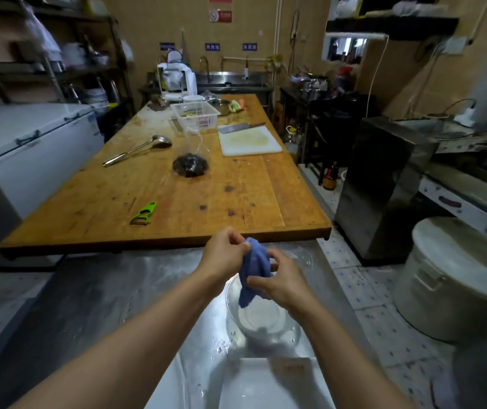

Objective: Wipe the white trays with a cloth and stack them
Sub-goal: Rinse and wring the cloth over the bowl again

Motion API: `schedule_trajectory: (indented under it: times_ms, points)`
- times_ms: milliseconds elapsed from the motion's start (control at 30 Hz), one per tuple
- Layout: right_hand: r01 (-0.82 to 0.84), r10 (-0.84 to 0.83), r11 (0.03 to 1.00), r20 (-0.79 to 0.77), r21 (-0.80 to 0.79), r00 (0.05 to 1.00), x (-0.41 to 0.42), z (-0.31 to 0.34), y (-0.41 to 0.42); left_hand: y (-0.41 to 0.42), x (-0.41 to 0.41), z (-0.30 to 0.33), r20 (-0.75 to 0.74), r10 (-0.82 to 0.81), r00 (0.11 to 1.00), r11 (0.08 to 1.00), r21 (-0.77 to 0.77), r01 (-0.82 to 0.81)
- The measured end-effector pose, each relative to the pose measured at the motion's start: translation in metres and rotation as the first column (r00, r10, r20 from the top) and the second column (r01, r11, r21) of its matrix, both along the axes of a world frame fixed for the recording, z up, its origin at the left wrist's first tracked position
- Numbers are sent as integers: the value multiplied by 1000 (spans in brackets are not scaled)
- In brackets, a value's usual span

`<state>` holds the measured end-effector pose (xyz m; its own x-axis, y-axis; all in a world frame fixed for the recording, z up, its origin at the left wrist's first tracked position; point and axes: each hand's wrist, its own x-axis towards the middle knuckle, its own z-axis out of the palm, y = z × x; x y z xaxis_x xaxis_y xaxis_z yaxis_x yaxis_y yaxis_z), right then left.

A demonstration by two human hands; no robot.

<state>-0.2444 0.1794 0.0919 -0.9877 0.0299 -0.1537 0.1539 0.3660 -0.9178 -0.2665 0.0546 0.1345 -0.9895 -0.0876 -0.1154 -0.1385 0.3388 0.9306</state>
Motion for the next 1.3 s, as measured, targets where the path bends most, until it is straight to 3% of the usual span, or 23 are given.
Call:
schedule_trajectory:
  times_ms: [133,267,367,433,500,600,667,733,867,967,1100,1167,1233,1300]
  points:
    - [15,-9,984,31,-176,999,-14,-17,6,5,-3,-6,74,17,997,986,163,-29]
    - [66,-65,979,12,-191,998,-23,-21,19,2,-17,-24,356,146,923,899,342,-275]
    - [167,-172,984,-93,-61,981,-26,-15,29,-5,-22,-52,511,161,844,915,243,-322]
    - [201,-170,972,-234,118,957,-25,-8,35,-10,-22,-66,559,102,823,933,234,-274]
    - [211,-97,934,-364,288,926,-24,0,39,-11,-21,-68,582,-10,813,927,310,-210]
    - [174,25,883,-414,436,910,-24,2,33,-2,-22,-62,595,-250,764,882,466,-74]
    - [161,67,855,-414,493,908,-24,-2,26,7,-24,-56,588,-373,718,852,524,14]
    - [151,90,862,-439,484,894,-24,-5,20,14,-27,-52,599,-397,695,839,544,10]
    - [97,77,944,-497,315,865,-19,-11,12,18,-36,-51,591,-301,748,797,587,-143]
    - [35,60,987,-558,158,827,-20,-14,13,15,-38,-57,565,-288,773,802,584,-129]
    - [-44,88,994,-519,97,850,-23,-19,19,15,-36,-60,486,-254,836,828,556,-72]
    - [-66,60,998,-401,-2,914,-23,-21,21,16,-37,-62,421,-169,891,852,517,-83]
    - [22,-71,966,-184,-259,980,-24,-22,24,14,-39,-67,295,-93,951,915,402,-35]
    - [199,-166,858,112,-474,980,-26,-22,26,11,-38,-72,43,-77,996,994,79,73]
